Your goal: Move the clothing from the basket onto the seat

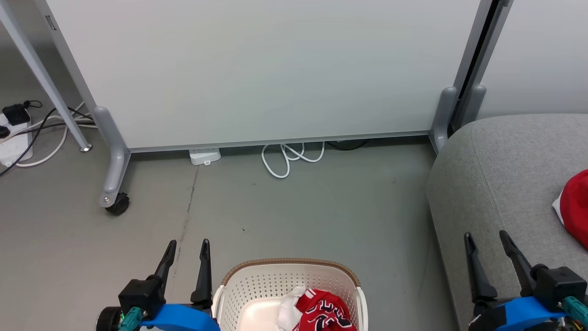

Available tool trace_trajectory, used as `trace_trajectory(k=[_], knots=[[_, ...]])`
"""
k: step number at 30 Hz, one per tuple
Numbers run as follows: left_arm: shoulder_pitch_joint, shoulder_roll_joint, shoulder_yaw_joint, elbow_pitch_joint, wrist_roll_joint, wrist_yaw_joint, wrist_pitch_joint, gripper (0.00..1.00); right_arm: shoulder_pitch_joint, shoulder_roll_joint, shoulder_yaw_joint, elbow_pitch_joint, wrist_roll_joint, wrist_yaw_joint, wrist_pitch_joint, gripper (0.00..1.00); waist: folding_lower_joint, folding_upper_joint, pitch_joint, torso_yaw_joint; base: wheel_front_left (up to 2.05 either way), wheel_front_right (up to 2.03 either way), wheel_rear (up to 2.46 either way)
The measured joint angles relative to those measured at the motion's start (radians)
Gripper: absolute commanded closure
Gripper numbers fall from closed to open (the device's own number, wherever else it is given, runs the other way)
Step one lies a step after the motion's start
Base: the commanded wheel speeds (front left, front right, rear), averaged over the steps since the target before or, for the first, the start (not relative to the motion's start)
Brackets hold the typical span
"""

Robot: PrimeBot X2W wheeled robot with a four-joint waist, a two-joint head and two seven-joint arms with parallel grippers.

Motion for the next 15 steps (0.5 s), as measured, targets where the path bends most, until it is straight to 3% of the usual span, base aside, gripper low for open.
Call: trace_trajectory(k=[15], knots=[[-0.018,0.0,-0.021,0.017,0.006,-0.004,0.0,0.0,-0.003,0.0,0.011,-0.007,0.005,0.0,-0.001,0.0,0.0,0.0,0.022,-0.009,0.0,0.0,0.0]])
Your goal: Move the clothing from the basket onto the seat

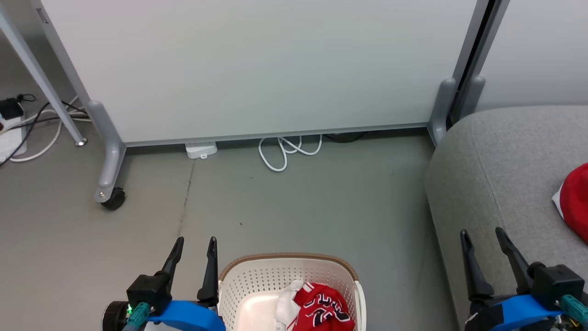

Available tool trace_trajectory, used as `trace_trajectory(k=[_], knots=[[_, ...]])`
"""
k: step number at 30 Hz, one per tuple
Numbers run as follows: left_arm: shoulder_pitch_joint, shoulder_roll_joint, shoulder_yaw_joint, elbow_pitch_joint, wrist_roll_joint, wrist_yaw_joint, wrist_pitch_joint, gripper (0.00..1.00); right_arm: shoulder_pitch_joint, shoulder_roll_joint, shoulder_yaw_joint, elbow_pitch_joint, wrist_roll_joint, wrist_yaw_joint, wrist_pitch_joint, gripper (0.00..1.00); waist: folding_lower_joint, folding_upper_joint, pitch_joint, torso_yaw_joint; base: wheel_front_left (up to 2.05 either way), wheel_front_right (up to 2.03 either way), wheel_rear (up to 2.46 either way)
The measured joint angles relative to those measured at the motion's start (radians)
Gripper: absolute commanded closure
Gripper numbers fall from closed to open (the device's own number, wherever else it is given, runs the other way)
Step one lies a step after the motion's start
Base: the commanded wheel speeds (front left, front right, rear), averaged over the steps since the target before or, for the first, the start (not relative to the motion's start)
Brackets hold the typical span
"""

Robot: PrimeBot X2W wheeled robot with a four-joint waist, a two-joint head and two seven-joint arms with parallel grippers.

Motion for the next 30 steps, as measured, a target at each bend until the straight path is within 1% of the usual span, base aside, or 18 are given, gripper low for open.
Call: trace_trajectory(k=[7,13,24,30], knots=[[-0.049,0.0,-0.03,0.03,-0.007,-0.002,0.0,0.0,-0.024,0.0,0.037,-0.021,0.005,0.0,-0.002,0.0,0.0,0.0,0.057,-0.034,0.0,0.0,0.0],[-0.112,0.0,-0.064,0.078,-0.002,-0.003,0.0,0.0,-0.073,0.0,0.07,-0.035,0.006,0.0,-0.008,0.0,0.0001,0.0,0.135,-0.077,0.0,0.0,0.0],[-0.217,0.001,-0.105,0.233,0.045,-0.017,0.0,0.0,-0.163,0.0,0.125,-0.03,0.035,0.0,-0.043,0.0,0.0001,0.0,0.293,-0.186,0.0,0.0,0.0],[-0.27,0.017,-0.146,0.332,0.074,-0.021,0.0,0.0,-0.203,0.0,0.161,-0.014,0.05,0.0,-0.067,0.0,0.0002,-0.0001,0.373,-0.248,0.0,0.0,0.0]])
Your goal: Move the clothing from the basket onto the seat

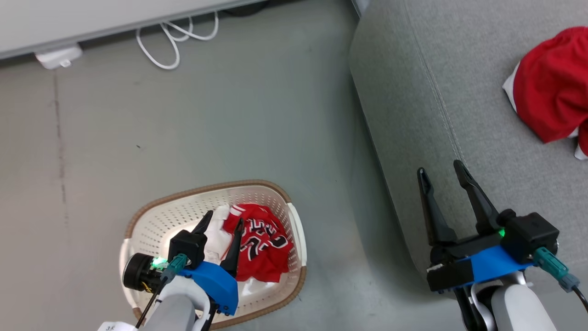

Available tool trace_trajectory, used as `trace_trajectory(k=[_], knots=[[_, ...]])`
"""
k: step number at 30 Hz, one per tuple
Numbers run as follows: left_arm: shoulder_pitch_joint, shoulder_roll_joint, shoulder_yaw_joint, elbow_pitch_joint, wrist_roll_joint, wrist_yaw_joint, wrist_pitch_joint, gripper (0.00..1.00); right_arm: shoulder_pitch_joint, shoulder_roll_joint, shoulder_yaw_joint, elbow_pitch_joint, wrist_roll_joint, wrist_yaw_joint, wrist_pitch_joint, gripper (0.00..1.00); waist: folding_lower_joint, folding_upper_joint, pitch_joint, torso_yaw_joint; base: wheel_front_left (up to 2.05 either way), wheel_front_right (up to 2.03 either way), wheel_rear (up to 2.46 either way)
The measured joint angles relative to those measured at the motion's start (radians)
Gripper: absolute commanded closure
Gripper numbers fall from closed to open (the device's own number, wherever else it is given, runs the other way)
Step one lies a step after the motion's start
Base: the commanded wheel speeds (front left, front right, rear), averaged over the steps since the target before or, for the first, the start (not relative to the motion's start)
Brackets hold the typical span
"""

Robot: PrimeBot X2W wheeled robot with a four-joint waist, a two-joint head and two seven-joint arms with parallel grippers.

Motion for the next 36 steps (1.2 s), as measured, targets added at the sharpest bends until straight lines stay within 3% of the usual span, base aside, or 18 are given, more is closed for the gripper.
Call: trace_trajectory(k=[13,26,36], knots=[[-0.155,0.06,-0.106,0.237,0.067,-0.005,0.0,0.0,-0.087,0.0,0.079,0.027,0.062,0.0,-0.057,0.0,0.0,0.0,0.18,-0.105,0.0,0.0,0.0],[-0.244,0.118,-0.144,0.364,0.1,0.002,0.002,0.0,-0.152,0.0,0.157,0.035,0.131,0.0,-0.086,0.0,0.0,0.0,0.329,-0.204,0.0,0.0,0.0],[-0.299,0.141,-0.163,0.421,0.11,0.05,0.011,0.0,-0.163,0.0,0.179,-0.005,0.164,0.0,-0.087,0.0,-0.0001,0.0,0.402,-0.256,0.0,0.0,0.0]])
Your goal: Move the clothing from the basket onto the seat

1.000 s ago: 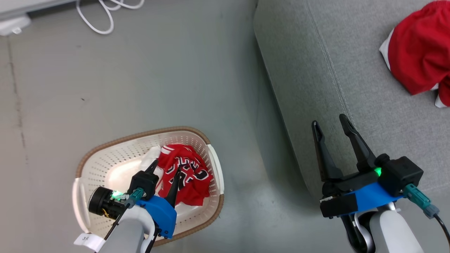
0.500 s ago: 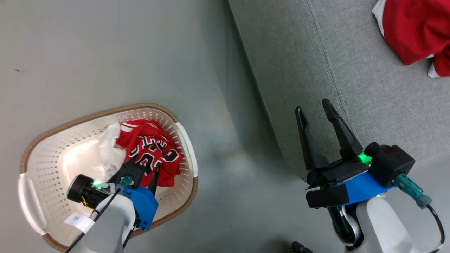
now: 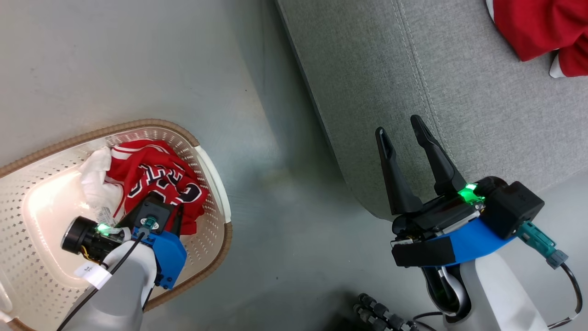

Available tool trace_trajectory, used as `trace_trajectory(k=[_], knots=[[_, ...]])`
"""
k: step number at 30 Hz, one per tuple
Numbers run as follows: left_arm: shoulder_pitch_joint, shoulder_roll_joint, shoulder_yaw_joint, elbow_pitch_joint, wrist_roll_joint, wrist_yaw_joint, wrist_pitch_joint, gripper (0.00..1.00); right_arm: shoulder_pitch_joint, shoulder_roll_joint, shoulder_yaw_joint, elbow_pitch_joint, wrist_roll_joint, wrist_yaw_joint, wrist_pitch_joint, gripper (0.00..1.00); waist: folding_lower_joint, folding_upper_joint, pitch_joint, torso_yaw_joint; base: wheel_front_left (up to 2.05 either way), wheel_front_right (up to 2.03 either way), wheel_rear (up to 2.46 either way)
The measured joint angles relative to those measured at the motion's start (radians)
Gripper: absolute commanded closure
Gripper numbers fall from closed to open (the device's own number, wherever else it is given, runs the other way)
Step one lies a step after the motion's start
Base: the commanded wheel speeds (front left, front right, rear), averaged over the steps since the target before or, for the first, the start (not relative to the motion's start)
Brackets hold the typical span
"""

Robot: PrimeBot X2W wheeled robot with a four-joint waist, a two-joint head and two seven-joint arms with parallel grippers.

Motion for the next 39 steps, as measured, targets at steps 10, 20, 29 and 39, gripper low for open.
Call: trace_trajectory(k=[10,20,29,39], knots=[[-0.031,0.025,0.014,0.021,-0.019,0.058,-0.005,0.0,0.009,0.0,0.021,-0.025,0.014,0.0,0.0,0.0,0.0,0.0,0.038,-0.025,0.0,0.0,0.0],[-0.053,0.035,0.027,0.043,-0.047,0.091,-0.006,0.0,0.008,0.0,0.033,-0.03,0.018,0.0,0.0,0.0,0.0,0.0,0.057,-0.034,0.0,0.0,0.0],[-0.061,0.036,0.026,0.061,-0.066,0.099,-0.008,0.07,0.008,0.0,0.035,-0.029,0.018,0.0,0.0,0.0,-0.0001,0.0,0.054,-0.034,0.0,0.0,0.0],[-0.064,0.033,0.017,0.072,-0.08,0.098,-0.008,1.0,0.008,0.0,0.036,-0.027,0.017,0.0,0.0,0.0,-0.0001,0.0,0.044,-0.03,0.0,0.0,0.0]])
